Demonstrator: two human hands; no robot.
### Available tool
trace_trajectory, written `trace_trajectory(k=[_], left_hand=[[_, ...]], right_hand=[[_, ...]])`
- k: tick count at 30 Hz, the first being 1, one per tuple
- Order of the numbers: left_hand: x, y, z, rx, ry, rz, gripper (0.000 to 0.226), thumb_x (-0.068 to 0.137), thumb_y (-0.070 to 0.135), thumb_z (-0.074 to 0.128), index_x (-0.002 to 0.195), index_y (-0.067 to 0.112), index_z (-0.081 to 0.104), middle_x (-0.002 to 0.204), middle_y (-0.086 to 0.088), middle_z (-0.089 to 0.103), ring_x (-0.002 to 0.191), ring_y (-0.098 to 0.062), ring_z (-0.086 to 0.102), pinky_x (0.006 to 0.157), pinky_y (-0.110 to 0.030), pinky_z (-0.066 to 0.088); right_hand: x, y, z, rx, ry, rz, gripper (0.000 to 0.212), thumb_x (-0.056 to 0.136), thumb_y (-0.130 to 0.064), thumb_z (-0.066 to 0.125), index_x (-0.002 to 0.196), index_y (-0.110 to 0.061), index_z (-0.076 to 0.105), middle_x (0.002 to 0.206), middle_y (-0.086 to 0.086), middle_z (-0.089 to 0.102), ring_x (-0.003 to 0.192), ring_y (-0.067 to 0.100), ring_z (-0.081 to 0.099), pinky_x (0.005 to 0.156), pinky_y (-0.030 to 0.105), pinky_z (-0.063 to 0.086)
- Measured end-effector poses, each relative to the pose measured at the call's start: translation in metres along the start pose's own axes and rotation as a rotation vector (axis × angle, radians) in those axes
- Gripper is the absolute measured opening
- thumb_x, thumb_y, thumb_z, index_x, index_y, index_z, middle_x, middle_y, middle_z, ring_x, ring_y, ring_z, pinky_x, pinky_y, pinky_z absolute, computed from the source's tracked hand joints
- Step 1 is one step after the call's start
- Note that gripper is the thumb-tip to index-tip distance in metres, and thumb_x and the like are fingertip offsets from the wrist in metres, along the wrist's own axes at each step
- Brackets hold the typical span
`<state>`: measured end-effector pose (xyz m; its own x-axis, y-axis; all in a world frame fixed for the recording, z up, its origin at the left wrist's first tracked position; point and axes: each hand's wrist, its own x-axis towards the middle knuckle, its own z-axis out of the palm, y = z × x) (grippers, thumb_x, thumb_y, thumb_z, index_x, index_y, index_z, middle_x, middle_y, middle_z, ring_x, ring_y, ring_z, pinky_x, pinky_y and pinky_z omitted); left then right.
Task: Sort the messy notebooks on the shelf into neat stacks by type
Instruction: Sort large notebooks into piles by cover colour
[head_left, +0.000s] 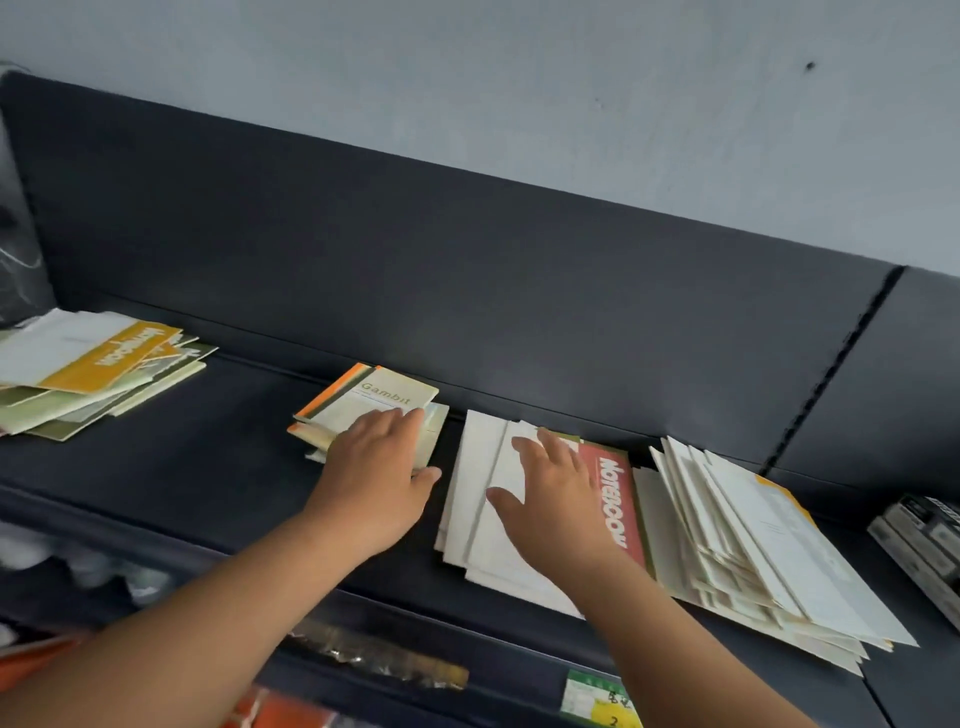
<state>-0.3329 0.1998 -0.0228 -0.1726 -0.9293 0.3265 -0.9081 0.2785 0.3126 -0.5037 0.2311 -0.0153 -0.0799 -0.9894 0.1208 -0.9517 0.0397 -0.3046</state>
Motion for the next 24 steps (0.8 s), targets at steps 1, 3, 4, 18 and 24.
trace_trajectory(k=[1,3,4,18,24], left_hand=[[-0.004,-0.011,-0.007,0.058,0.023,0.011,0.062,0.095,0.045,0.047,0.148,0.020,0.025,0.151,0.000,0.033,0.139,-0.021,0.027,0.112,-0.035,0.025],[-0.014,-0.035,-0.023,0.144,0.047,0.000,0.063,0.095,0.048,0.044,0.148,0.022,0.021,0.154,0.000,0.027,0.142,-0.022,0.021,0.114,-0.038,0.020],[-0.020,-0.049,-0.031,0.172,0.052,-0.018,0.064,0.095,0.049,0.043,0.149,0.022,0.019,0.155,0.000,0.025,0.144,-0.023,0.017,0.116,-0.039,0.017],[-0.108,-0.226,-0.133,0.387,0.153,-0.423,0.070,0.090,0.059,0.043,0.149,0.023,0.027,0.154,-0.002,0.029,0.142,-0.023,0.022,0.114,-0.040,0.019],[-0.110,-0.279,-0.141,0.406,0.124,-0.514,0.071,0.091,0.058,0.043,0.149,0.022,0.025,0.154,-0.003,0.029,0.142,-0.023,0.022,0.115,-0.042,0.020]], right_hand=[[0.000,-0.013,0.003,-0.017,0.006,-0.038,0.061,0.096,-0.044,0.049,0.150,-0.024,0.027,0.161,0.001,0.013,0.149,0.025,0.009,0.120,0.044,0.014],[0.000,-0.040,0.009,-0.048,0.020,-0.114,0.061,0.097,-0.045,0.048,0.150,-0.025,0.026,0.162,0.000,0.011,0.149,0.024,0.006,0.120,0.043,0.011],[0.000,-0.053,0.012,-0.058,0.024,-0.150,0.061,0.097,-0.045,0.047,0.150,-0.025,0.026,0.162,0.000,0.011,0.149,0.024,0.006,0.119,0.042,0.011],[0.019,-0.218,0.073,0.030,-0.098,-0.498,0.062,0.096,-0.053,0.042,0.150,-0.025,0.027,0.161,0.001,0.015,0.148,0.022,0.010,0.120,0.042,0.014],[0.047,-0.275,0.104,0.092,-0.187,-0.552,0.064,0.096,-0.053,0.043,0.150,-0.024,0.026,0.161,0.000,0.016,0.148,0.021,0.011,0.118,0.042,0.014]])
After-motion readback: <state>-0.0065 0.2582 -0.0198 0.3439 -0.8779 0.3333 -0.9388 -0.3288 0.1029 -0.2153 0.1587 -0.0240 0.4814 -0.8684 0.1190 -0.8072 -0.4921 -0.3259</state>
